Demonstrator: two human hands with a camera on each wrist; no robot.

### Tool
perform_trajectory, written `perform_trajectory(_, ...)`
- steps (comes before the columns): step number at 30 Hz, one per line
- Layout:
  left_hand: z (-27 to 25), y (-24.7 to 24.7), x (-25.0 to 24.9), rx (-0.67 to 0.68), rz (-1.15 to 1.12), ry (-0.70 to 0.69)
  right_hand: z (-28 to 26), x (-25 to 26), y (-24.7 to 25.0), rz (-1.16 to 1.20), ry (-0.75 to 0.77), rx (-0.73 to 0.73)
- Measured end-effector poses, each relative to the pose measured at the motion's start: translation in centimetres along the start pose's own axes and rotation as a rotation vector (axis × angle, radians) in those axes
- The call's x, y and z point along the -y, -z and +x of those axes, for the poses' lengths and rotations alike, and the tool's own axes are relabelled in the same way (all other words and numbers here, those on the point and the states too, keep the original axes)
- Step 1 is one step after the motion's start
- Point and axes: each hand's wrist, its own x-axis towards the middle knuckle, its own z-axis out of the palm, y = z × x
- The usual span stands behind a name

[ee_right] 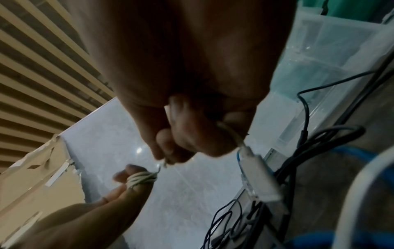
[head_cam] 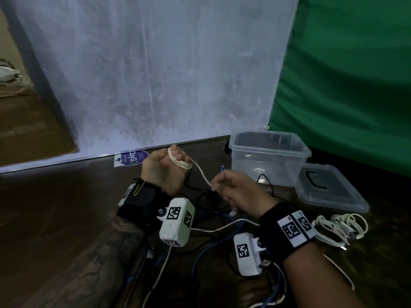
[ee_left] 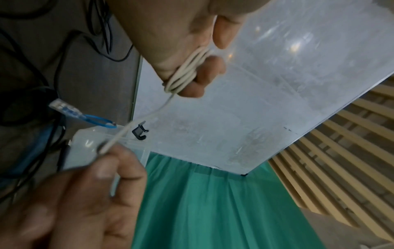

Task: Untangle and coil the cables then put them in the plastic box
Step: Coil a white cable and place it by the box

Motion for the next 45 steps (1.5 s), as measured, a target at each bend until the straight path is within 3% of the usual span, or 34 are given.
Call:
perform_trajectory(3,0.4,0.0,0.9,0.005,0.120,-0.029,-0.5,0.6,-0.1,-0.034,0.013,0.096)
perform_trajectory(7,0.5,0.1,2.2,0.012,0.467,-0.168,-1.2,1.7,0.0,-0.060,0.080,0.146)
perform_trajectory(10,-0.3,-0.1,3.1,0.017,0.977,-0.311,-1.3,2.2,0.1,-0.116,0.179,0.075)
perform_trajectory(13,-1.1,-0.3,4.0,0.184,1.278,-0.231,-1.0,2.1,0.5,-0.200,0.312,-0.117)
perform_trajectory(16,-1.9,-0.7,4.9,0.270,1.218,-0.037,-0.5,1.3,1.3,-0.166,0.402,-0.261)
perform_trajectory(20,-2.8,-1.1,5.4,0.318,1.030,0.161,0.2,-0.1,2.1,-0.097,0.355,-0.354)
perform_trajectory(23,-2.6,-0.8,5.1,0.354,0.845,0.285,0.3,-0.2,1.7,-0.021,0.275,-0.249)
perform_trajectory(26,-2.4,-0.4,4.7,0.306,0.568,0.391,0.3,-0.2,1.7,0.070,0.164,-0.101)
perform_trajectory(30,-2.2,-0.6,3.8,0.289,0.329,0.391,-0.3,0.1,1.4,-0.042,0.151,-0.030)
perform_trajectory(34,-2.2,-0.6,3.2,0.337,0.255,0.387,-0.3,0.6,0.8,-0.005,0.172,-0.036)
perform_trajectory(41,-1.8,-0.2,3.1,0.352,0.466,0.307,0.1,0.1,0.8,0.059,0.144,-0.144)
perform_trajectory(45,-1.2,0.1,3.3,0.293,0.566,0.247,0.2,0.0,0.9,0.065,0.161,-0.202)
